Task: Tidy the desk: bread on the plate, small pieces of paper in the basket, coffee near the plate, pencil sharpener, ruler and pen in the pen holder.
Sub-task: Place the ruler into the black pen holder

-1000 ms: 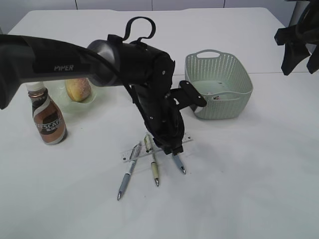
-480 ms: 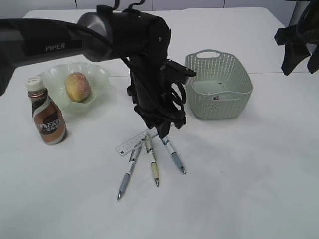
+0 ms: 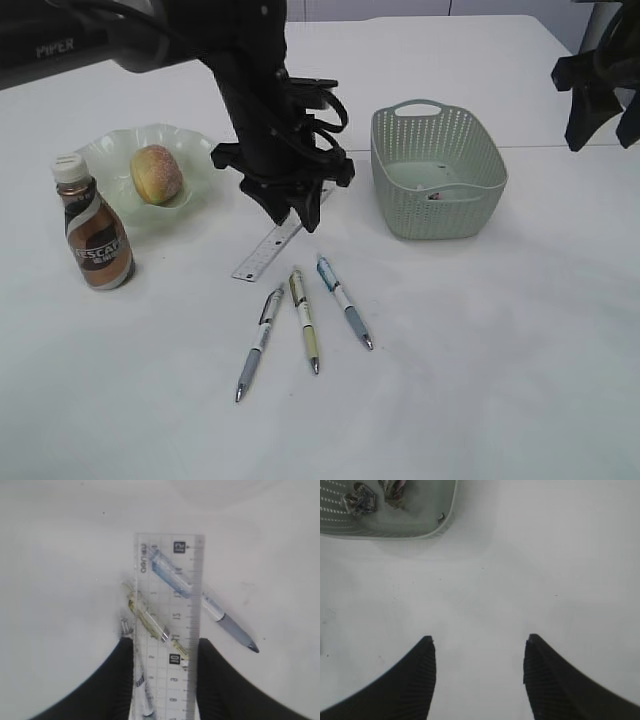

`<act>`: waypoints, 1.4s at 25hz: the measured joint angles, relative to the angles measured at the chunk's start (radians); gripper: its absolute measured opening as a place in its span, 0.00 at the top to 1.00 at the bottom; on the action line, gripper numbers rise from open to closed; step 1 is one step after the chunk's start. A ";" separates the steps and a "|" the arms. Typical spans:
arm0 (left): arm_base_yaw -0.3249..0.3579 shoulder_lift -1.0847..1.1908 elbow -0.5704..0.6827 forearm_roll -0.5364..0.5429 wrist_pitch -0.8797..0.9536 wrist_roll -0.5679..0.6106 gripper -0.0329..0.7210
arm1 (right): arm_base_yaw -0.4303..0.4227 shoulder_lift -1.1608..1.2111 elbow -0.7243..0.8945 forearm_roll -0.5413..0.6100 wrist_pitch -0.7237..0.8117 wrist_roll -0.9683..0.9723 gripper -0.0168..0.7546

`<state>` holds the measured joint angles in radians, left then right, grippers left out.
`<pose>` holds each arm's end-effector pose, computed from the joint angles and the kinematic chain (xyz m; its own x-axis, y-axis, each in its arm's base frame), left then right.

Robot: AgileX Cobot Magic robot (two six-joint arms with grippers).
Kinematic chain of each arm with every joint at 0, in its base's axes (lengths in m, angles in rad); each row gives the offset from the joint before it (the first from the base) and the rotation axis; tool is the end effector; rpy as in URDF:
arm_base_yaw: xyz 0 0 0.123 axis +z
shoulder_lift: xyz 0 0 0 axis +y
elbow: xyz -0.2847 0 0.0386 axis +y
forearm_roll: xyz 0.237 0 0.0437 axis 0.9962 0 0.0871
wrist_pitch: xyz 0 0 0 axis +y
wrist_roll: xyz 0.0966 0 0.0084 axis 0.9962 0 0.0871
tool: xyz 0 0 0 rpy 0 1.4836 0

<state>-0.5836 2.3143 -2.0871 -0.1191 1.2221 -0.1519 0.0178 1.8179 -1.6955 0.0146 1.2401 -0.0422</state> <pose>0.3963 -0.2746 0.2014 -0.9095 0.3724 -0.1846 0.4003 0.9045 -0.1473 0.3757 0.0080 0.3113 -0.9550 -0.0545 -0.2915 -0.0576 0.9983 0.0023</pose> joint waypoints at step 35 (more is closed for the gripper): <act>0.133 -0.167 -0.002 -0.048 0.015 0.024 0.61 | 0.000 0.000 0.000 0.000 0.000 0.000 0.44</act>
<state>-0.4510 2.1471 -2.0886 -0.1670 1.2372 -0.1279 0.0178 1.8179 -1.6955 0.0146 1.2401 -0.0422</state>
